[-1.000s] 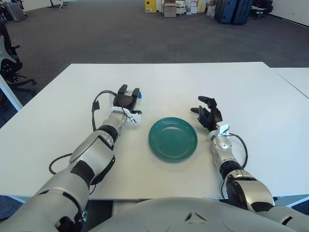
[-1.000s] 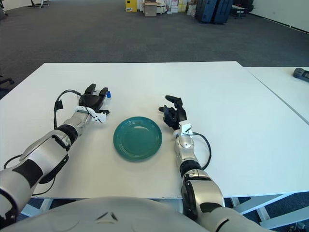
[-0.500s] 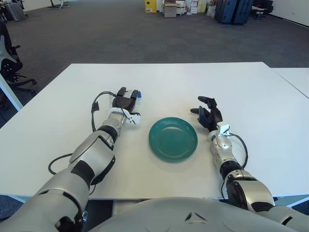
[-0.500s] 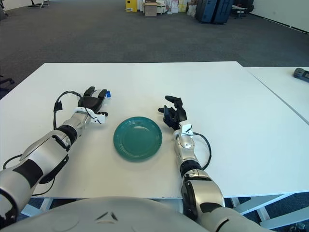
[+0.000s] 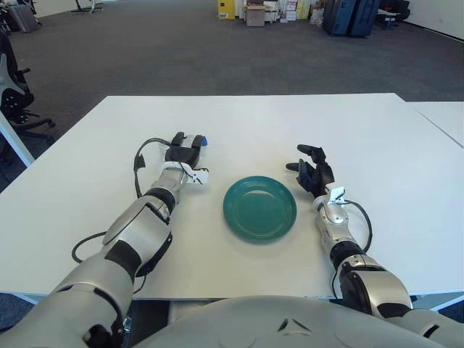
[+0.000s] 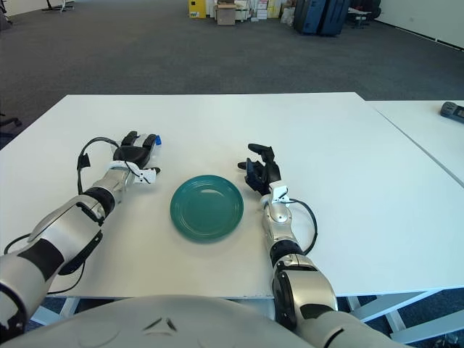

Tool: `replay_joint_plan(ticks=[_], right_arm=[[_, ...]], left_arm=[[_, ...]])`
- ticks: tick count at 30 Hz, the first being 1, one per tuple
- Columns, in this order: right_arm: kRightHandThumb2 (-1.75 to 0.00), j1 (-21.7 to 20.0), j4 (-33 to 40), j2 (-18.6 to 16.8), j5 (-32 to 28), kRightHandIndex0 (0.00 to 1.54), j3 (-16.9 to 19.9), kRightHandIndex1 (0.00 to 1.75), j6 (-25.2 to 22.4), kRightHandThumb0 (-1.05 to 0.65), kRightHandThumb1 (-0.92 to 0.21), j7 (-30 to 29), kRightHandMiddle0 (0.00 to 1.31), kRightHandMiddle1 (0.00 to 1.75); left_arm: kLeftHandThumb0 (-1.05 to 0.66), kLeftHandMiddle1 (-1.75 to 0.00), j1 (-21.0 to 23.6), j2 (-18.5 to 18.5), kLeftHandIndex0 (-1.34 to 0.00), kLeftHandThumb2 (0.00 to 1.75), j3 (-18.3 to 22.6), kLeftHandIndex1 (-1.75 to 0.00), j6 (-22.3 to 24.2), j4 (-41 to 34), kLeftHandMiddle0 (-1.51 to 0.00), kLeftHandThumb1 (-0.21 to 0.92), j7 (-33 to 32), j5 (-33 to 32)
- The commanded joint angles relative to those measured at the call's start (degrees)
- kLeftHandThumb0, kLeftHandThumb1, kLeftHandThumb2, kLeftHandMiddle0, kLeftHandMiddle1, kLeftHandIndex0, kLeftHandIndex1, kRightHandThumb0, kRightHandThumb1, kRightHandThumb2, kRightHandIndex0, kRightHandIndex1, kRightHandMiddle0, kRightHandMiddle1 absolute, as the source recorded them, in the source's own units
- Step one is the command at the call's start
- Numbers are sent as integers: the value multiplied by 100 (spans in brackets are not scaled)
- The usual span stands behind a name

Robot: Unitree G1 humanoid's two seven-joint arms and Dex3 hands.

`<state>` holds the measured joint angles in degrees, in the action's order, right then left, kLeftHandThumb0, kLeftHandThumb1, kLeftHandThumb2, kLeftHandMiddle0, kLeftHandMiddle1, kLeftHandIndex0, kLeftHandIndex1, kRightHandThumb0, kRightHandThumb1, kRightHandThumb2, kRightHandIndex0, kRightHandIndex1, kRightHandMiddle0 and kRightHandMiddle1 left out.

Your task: Put the bottle into the plate.

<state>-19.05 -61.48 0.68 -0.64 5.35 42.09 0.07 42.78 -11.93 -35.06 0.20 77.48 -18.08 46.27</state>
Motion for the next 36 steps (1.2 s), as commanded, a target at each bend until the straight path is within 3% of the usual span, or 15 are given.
replay_joint_plan(ticks=[1, 11, 12, 13, 14, 16, 19, 22, 26, 29, 32, 34, 36], right_arm=[[-83, 940, -398, -65, 128, 58, -60, 93, 81, -42, -81, -15, 4, 112], [-82, 996, -337, -39, 157, 58, -91, 92, 80, -45, -82, -38, 4, 111], [-82, 1002, -329, -39, 158, 58, -94, 92, 81, -45, -82, -38, 4, 111], [-82, 1007, -322, -39, 157, 58, -95, 92, 77, -45, -82, -38, 4, 111], [-81, 1009, -317, -39, 156, 58, -97, 92, 74, -45, -83, -38, 4, 111], [-81, 1027, -297, -42, 155, 59, -102, 92, 76, -45, -83, -41, 4, 111], [-81, 1049, -275, -48, 143, 59, -96, 92, 96, -44, -84, -32, 5, 111], [-81, 1065, -260, -48, 138, 59, -93, 92, 113, -44, -84, -26, 6, 111], [-81, 1093, -252, -44, 156, 60, -103, 92, 146, -44, -84, -35, 6, 111], [-77, 1073, -281, -14, 179, 60, -122, 92, 93, -47, -86, -23, 6, 111], [-72, 1054, -315, 6, 172, 59, -126, 91, 43, -50, -89, 15, 6, 111], [-70, 1049, -328, 7, 161, 58, -122, 91, 45, -52, -91, 33, 6, 110], [-69, 1043, -338, 3, 150, 58, -116, 91, 62, -53, -92, 48, 5, 110]], left_arm=[[-105, -1, -186, -68, 0, 75, 270, -21, 61, 148, -9, 92, 458, -326], [-105, -11, -231, -52, 0, 64, 925, -28, 64, 144, -32, 92, 1123, -991], [-105, -44, -235, -48, 0, 64, 978, -37, 60, 140, -30, 92, 1165, -1039], [-105, -59, -241, -37, 0, 64, 1071, -40, 51, 132, -28, 92, 1242, -1134], [-105, -92, -245, -30, 0, 64, 1137, -52, 45, 127, -31, 92, 1295, -1198], [-105, -132, -240, -4, 0, 64, 1283, -68, 31, 98, -35, 92, 1419, -1350], [-105, -159, -180, 32, 0, 66, 1390, -78, 14, 21, -38, 92, 1554, -1475], [-105, -169, -163, 34, 0, 67, 1387, -80, -15, -25, -43, 92, 1640, -1489], [-105, -173, -150, 2, 0, 67, 1242, -78, -79, -308, -49, 92, 1827, -1410], [-105, -166, -492, -288, 0, 67, 965, -71, -96, -1385, -43, 92, 1905, -1170], [-105, -133, -1119, -703, 0, 66, 863, -65, 98, -2964, -23, 92, 2053, -978], [-105, -84, -1459, -902, 0, 66, 872, -62, 213, -3770, -26, 92, 2072, -855], [-104, -60, -1716, -1041, 0, 65, 906, -60, 267, -4348, -29, 92, 1976, -713]])
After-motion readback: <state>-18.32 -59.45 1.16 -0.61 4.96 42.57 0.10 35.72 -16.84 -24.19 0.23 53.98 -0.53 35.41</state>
